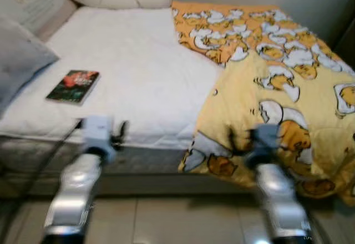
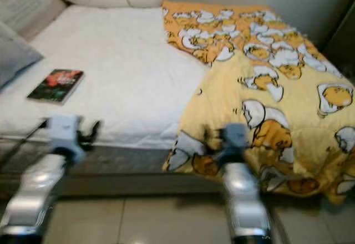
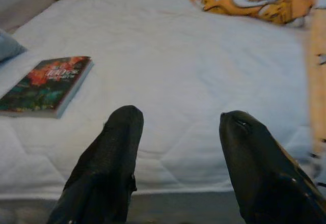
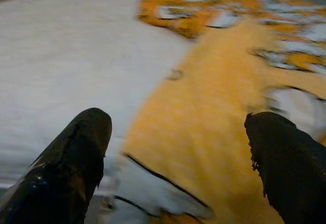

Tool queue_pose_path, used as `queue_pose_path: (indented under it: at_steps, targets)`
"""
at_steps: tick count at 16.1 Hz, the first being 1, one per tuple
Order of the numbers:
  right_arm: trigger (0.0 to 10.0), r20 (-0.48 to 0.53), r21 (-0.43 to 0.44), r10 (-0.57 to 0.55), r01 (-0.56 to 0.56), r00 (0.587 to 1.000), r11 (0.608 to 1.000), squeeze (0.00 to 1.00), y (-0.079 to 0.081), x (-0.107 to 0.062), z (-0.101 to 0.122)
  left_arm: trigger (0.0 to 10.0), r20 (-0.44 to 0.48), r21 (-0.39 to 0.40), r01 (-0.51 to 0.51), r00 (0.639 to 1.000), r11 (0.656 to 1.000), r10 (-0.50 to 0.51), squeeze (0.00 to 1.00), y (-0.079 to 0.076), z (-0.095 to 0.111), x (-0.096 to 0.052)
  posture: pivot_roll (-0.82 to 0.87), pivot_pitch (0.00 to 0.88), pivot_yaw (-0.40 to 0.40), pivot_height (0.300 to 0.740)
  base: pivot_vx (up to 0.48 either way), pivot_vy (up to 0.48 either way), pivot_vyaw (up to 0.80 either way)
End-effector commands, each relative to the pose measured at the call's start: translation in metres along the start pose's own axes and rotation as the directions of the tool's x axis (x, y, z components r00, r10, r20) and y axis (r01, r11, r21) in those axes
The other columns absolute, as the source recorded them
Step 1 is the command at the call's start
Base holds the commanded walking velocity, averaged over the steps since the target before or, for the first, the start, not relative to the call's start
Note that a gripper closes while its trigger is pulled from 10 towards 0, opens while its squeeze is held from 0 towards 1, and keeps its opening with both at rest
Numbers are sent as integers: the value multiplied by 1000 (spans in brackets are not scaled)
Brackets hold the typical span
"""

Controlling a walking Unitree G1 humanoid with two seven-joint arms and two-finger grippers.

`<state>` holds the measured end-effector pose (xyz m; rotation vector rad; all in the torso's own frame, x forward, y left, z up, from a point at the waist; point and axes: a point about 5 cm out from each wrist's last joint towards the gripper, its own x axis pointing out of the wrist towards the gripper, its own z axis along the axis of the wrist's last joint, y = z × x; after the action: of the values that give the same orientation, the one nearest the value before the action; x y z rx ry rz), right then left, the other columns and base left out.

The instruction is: Clean up the room

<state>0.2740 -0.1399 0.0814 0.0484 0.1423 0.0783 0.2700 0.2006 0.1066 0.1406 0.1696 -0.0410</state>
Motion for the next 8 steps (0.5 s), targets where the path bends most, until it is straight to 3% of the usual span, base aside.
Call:
queue_pose_path:
  at_steps: [1,8]
  targets:
    - [10000,-5,-15,-45,45,999,999,1000,-14,-3,0,10000,15,-4,33,999,999,-33,0,-10,4,3,21,0,-35,740,349,0,0]
    - [10000,-14,-11,-13,13,1000,1000,1000,-7,-1,0,10000,17,11,37,999,999,-37,0,-8,7,4,30,0,-41,740,349,0,0]
